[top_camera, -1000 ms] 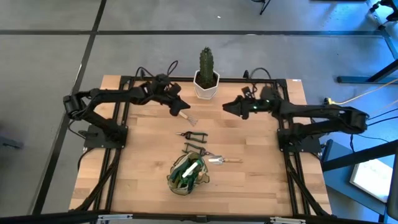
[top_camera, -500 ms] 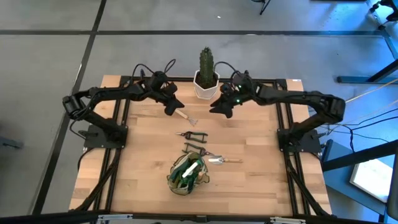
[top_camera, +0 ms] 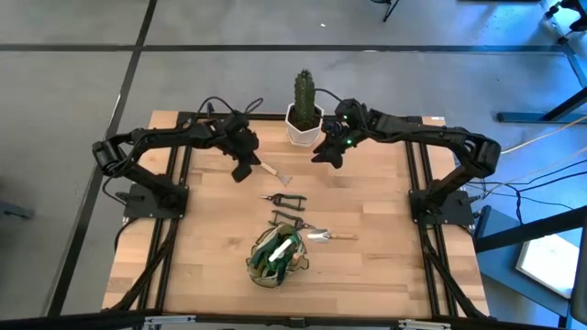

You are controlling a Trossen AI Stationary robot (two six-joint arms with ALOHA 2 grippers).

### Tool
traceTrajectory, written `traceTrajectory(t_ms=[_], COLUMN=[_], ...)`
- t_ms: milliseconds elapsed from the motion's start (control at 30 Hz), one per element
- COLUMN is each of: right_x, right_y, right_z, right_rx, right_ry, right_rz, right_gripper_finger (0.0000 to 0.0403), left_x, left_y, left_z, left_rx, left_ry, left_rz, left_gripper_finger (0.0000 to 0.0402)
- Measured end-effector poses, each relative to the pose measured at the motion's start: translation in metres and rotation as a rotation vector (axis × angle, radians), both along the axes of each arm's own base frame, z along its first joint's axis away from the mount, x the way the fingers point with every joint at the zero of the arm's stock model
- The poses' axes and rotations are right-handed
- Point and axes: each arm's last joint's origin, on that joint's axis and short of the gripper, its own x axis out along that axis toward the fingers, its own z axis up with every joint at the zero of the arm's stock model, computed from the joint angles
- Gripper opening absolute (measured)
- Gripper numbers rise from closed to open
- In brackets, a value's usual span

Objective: Pick & Place Garden tools in Gardening bag
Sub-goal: Put the hand rake into the gardening bag

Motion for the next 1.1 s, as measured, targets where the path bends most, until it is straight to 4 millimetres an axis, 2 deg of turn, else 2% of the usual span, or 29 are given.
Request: traceTrajectory(t_ms=[133,300,533,667,767,933,1100], right_x=[0.000,0.000,0.000,-0.001,-0.002,-0.001,-0.001], right_y=[-0.004,-0.011,-0.021,-0.025,-0.025,-0.024,-0.024], right_z=[-0.003,-0.007,-0.009,-0.009,-0.009,-0.009,-0.009], right_rx=[-0.013,-0.026,-0.028,-0.030,-0.028,-0.022,-0.020], right_ry=[-0.001,-0.003,-0.026,-0.033,-0.032,-0.029,-0.028], right_rz=[-0.002,-0.008,-0.026,-0.035,-0.036,-0.036,-0.037], right_gripper_finger=[0.0244,0.0244,0.0244,0.0244,0.0244,0.0245,0.0245], left_x=[0.000,0.013,0.028,0.041,0.050,0.059,0.058], left_y=[-0.006,-0.010,-0.011,-0.010,-0.009,-0.008,-0.009], left_z=[-0.003,-0.004,-0.024,-0.026,-0.021,-0.011,-0.012], left_rx=[0.202,0.377,0.278,0.250,0.312,0.419,0.406], left_ry=[0.112,0.109,0.124,0.101,0.131,0.135,0.150], left_rz=[-0.123,-0.223,-0.316,-0.354,-0.333,-0.361,-0.345], left_gripper_finger=[0.0003,0.0003,0.0003,0.0004,0.0011,0.0049,0.0096])
